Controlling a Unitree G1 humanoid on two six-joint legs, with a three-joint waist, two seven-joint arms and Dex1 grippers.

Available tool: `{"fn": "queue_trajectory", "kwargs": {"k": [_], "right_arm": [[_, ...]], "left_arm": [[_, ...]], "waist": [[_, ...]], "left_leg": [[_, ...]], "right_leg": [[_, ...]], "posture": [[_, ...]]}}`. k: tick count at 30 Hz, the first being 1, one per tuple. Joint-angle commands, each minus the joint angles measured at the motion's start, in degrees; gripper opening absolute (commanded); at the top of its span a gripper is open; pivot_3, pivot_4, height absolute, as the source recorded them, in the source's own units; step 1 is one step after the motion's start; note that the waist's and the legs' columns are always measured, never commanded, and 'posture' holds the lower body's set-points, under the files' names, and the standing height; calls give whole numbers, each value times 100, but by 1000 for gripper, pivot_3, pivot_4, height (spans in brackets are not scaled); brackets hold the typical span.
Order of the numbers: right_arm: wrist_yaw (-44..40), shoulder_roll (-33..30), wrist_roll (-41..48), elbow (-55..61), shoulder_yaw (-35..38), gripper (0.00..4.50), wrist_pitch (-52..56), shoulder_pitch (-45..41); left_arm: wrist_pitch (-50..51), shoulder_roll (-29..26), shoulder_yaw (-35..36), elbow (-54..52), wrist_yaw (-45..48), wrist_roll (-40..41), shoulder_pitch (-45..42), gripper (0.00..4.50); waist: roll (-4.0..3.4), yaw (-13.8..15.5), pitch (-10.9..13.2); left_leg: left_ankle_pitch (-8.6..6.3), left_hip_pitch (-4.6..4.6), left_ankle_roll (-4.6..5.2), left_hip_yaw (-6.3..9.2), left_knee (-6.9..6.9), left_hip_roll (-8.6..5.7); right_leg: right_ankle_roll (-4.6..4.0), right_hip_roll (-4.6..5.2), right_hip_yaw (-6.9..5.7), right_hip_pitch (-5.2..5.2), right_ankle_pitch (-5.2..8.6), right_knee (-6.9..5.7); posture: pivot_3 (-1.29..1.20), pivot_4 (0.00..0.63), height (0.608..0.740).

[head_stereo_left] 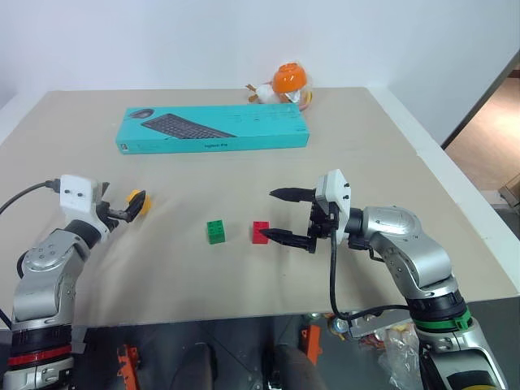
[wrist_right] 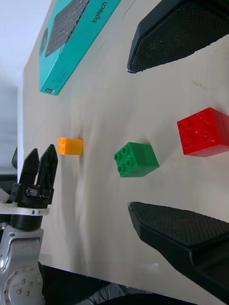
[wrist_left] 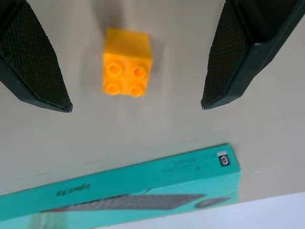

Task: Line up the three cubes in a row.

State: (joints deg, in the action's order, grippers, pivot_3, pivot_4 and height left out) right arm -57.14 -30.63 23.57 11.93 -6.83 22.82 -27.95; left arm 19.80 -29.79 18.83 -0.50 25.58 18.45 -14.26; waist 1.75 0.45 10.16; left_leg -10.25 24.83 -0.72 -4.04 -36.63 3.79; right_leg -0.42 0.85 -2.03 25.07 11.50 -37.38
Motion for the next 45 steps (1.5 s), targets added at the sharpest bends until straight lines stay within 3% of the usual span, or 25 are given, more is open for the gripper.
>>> {"fn": "queue_trajectory", "kwargs": {"k": [1, 11, 15, 18, 19, 20, 22, 27, 32, 39, 45], "right_arm": [[-2, -54, -64, 62, 54, 4500, -152, -46], [66, -77, -174, 161, 56, 4500, -192, 79], [93, -101, -185, 210, 67, 4500, -183, 124], [106, -121, -195, 219, 72, 4500, -184, 141], [104, -130, -200, 217, 73, 4500, -190, 148], [101, -136, -205, 214, 71, 4500, -196, 152], [85, -154, -204, 209, 79, 4500, -209, 167], [48, -164, -227, 120, 46, 4500, -241, 105], [-33, -185, -265, 2, 23, 4500, -296, 24], [-85, -190, -330, -49, -13, 4500, -368, 3], [-43, -256, -355, 120, 25, 4500, -343, 146]], "left_arm": [[-191, 2, -98, 197, 9, -89, -200, 4477], [145, -208, -497, 967, 534, -33, -558, 4477], [458, -316, -545, 1234, 659, -33, -686, 3401], [466, -351, -562, 1298, 709, -86, -713, 2284], [460, -352, -568, 1292, 710, -97, -714, 2192], [461, -351, -569, 1280, 706, -100, -714, 1684], [457, -359, -586, 1196, 740, -92, -685, 1347], [78, -681, -764, 896, 1390, -151, -437, 1346], [-635, -1152, -1175, 291, 3025, 105, 9, 1346], [-1607, -1411, -1654, 1172, 4694, 38, -369, 1346], [-2230, -1318, -2008, 2103, 5228, -304, -1003, 1346]], "waist": [[1, 0, 0], [4, -1, -1], [5, -1, -1], [5, -1, -1], [5, -1, -1], [5, -1, -1], [5, -1, -1], [5, -1, -1], [6, -2, -1], [7, -1, 0], [7, 0, -1]], "left_leg": [[0, 0, 0, -1, 0, 0], [0, -1, 0, -6, 0, 1], [0, 0, 0, -9, 1, 1], [0, 1, 0, -9, 1, 1], [0, 1, 0, -9, 1, 1], [0, 1, 0, -10, 1, 1], [0, 1, 0, -10, 1, 1], [0, 0, 0, -12, 1, 1], [0, 0, 0, -20, 4, 3], [0, -1, 0, -35, 6, 5], [0, 4, 0, -36, 5, 4]], "right_leg": [[0, 0, 0, 0, 0, 0], [0, -2, 2, 3, -2, 0], [-1, -1, 3, 5, -2, 0], [0, -1, 3, 5, -2, 0], [-1, -1, 3, 5, -2, 0], [-1, -1, 3, 5, -2, 0], [0, 0, 3, 5, -2, 0], [0, 1, 5, 5, -2, 0], [-2, 1, 8, 10, -1, 0], [-31, 5, 12, 16, 11, 0], [-19, 4, 12, 18, 4, 0]], "posture": [[0, 150, 740], [0, 150, 740], [0, 150, 740], [0, 150, 740], [0, 150, 740], [0, 150, 740], [0, 150, 740], [0, 150, 740], [0, 150, 740], [0, 150, 740], [0, 150, 740]]}}
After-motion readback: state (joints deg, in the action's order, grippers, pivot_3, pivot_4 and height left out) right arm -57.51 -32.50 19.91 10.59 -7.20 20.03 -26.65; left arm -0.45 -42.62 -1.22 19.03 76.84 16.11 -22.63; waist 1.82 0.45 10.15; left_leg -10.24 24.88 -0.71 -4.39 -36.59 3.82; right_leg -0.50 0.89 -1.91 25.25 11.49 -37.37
